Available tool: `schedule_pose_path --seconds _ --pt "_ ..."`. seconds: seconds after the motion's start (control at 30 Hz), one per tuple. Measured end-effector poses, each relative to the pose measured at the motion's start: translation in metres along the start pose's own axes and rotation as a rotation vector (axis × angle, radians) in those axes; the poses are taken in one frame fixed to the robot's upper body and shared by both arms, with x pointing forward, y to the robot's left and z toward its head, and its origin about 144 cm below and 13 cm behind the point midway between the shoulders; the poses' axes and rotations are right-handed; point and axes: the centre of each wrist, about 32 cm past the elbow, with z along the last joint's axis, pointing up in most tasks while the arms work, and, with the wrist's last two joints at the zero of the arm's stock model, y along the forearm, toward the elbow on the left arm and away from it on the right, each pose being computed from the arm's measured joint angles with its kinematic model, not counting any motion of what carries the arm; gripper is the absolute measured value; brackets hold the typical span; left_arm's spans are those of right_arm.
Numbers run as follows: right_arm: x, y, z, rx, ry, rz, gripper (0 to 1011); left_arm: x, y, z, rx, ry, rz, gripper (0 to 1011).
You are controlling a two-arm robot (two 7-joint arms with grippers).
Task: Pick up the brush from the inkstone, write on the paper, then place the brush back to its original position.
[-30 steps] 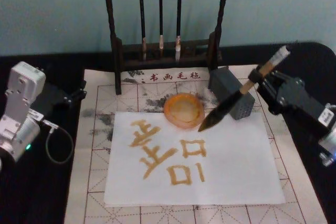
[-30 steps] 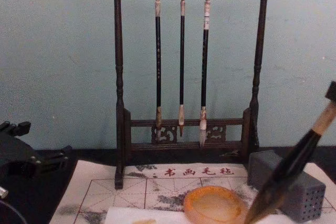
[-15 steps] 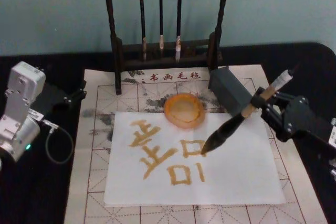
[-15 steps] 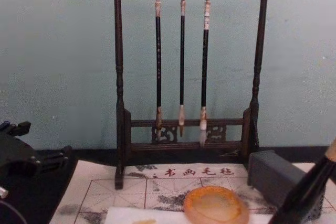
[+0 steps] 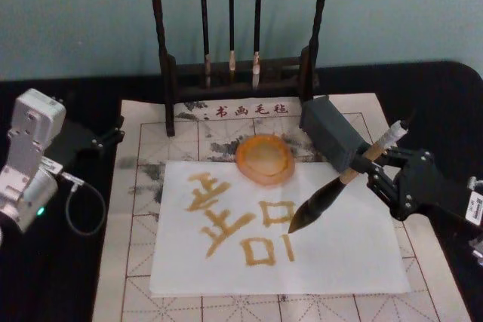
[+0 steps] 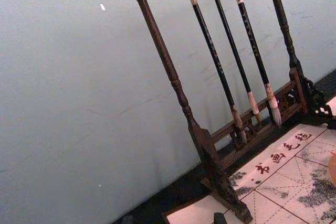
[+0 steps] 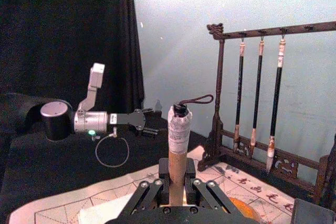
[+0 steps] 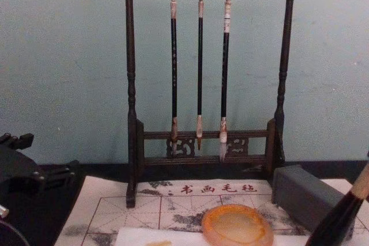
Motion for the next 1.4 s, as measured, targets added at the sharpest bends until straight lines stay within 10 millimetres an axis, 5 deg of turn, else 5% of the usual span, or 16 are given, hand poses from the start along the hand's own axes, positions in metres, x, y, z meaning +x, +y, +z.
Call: schedule_pose_path --seconds 1.4 --pt "-0.001 0.006 -0.013 -0.019 -0.047 0.016 178 0.0 0.0 0.0 0.0 0.0 0.0 1001"
